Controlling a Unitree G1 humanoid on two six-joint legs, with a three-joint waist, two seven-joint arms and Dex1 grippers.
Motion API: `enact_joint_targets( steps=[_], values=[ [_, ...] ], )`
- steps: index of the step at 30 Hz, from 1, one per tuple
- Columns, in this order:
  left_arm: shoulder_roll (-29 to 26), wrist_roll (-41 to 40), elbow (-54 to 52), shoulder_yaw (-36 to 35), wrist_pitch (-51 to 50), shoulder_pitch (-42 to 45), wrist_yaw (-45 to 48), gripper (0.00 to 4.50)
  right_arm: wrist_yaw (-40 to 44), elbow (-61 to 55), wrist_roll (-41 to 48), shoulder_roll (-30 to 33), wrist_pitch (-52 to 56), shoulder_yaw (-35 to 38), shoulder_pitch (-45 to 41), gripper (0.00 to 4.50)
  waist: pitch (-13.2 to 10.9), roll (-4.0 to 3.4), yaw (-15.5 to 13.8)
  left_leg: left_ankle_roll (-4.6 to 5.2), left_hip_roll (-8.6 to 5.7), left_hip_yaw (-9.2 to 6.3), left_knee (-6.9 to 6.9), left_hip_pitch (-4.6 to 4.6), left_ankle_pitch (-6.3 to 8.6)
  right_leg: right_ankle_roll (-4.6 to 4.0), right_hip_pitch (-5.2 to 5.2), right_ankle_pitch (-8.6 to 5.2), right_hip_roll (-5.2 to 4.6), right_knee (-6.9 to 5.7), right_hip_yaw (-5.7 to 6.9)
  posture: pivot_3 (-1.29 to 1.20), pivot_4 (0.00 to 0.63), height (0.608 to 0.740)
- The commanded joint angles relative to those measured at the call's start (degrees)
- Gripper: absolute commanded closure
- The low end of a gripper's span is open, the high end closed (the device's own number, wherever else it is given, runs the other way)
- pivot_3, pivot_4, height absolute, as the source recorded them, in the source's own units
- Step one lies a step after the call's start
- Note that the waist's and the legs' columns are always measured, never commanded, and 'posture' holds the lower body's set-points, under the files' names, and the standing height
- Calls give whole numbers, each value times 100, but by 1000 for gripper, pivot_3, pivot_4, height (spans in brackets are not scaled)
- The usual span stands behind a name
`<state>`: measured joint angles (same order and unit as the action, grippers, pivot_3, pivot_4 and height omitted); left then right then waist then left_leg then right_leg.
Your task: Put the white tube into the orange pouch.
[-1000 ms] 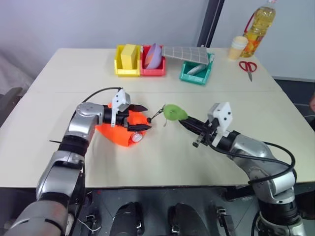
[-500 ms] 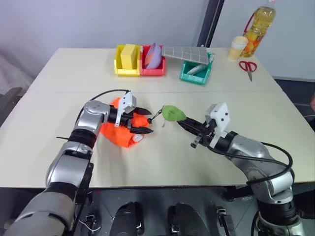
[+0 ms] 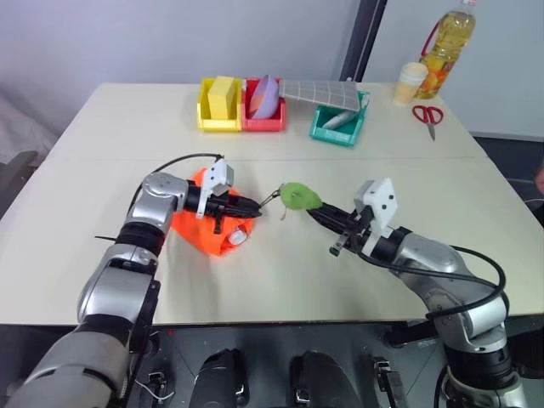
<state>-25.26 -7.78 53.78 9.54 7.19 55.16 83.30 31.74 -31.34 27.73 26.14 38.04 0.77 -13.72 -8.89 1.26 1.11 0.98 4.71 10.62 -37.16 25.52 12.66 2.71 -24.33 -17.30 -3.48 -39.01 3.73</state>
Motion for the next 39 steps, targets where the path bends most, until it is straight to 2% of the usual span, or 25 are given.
enact_joint_targets(
  steps=[1, 13, 26, 30, 31, 32, 33, 37, 38, 39],
  values=[
    [-155, 117, -137, -72, 175, -110, -12, 4271, -66, -50, -36, 28, -205, 135, -121, 4500, 0, 0, 5, 0, 0, 0, 0, 0, 0, 0, 0, 0, 0, 0, 0, 0, 150, 740],
    [-904, 423, -1013, 118, 446, -1077, 239, 4271, -432, 586, -493, 100, -473, 393, -396, 4500, 1, -1, 10, 0, 1, 0, -3, -3, 0, 0, 3, 0, -1, -4, -1, 0, 150, 740],
    [-1220, 19, -2422, -69, -396, -2105, 45, 4271, -608, 1025, -795, 92, -522, 434, -499, 4500, 4, -7, 97, -5, 4, 1, -3, -12, -3, 1, 7, 0, 0, -14, -2, 0, 150, 740],
    [-1172, -462, -2958, -220, -1192, -2265, 62, 4271, -417, 882, -739, 138, -447, 235, -405, 4500, 4, -7, 122, -7, 4, 1, -3, -12, -4, 2, 8, 0, 1, -16, -2, 0, 150, 740],
    [-1181, -625, -3141, -268, -1512, -2316, 87, 3237, -335, 817, -698, 169, -395, 186, -365, 4219, 4, -7, 127, -7, 4, 1, -3, -12, -5, 3, 8, 0, 1, -16, -2, 0, 150, 740],
    [-1207, -760, -3328, -317, -1757, -2376, 98, 2928, -231, 745, -655, 216, -344, 130, -319, 3920, 4, -7, 128, -8, 4, 1, -4, -12, -5, 3, 8, 0, 1, -17, -2, 0, 150, 740],
    [-1242, -905, -3521, -382, -2008, -2445, 85, 2338, -139, 665, -627, 274, -309, 76, -256, 3580, 4, -7, 129, -8, 3, 1, -4, -12, -5, 4, 8, 0, 1, -17, -2, 0, 150, 740],
    [-1374, -1301, -4108, -773, -2673, -2721, -291, 334, 22, 523, -716, 517, -299, -11, 27, 1521, 4, -6, 124, -37, 4, -1, -4, -12, -23, 5, 9, -1, 1, -17, -2, 0, 150, 740],
    [-1453, -1407, -4266, -878, -2866, -2827, -352, 9, 145, 470, -729, 646, -324, -25, 170, 1148, 4, -6, 126, -37, 3, -1, -4, -12, -22, 5, 9, -1, 0, -17, -2, 0, 150, 740],
    [-1531, -1518, -4423, -984, -3043, -2940, -409, 0, 256, 422, -739, 762, -369, -18, 310, 815, 4, -6, 128, -37, 3, -1, -4, -12, -22, 5, 9, -1, 0, -17, -3, 0, 150, 740]
  ],
)
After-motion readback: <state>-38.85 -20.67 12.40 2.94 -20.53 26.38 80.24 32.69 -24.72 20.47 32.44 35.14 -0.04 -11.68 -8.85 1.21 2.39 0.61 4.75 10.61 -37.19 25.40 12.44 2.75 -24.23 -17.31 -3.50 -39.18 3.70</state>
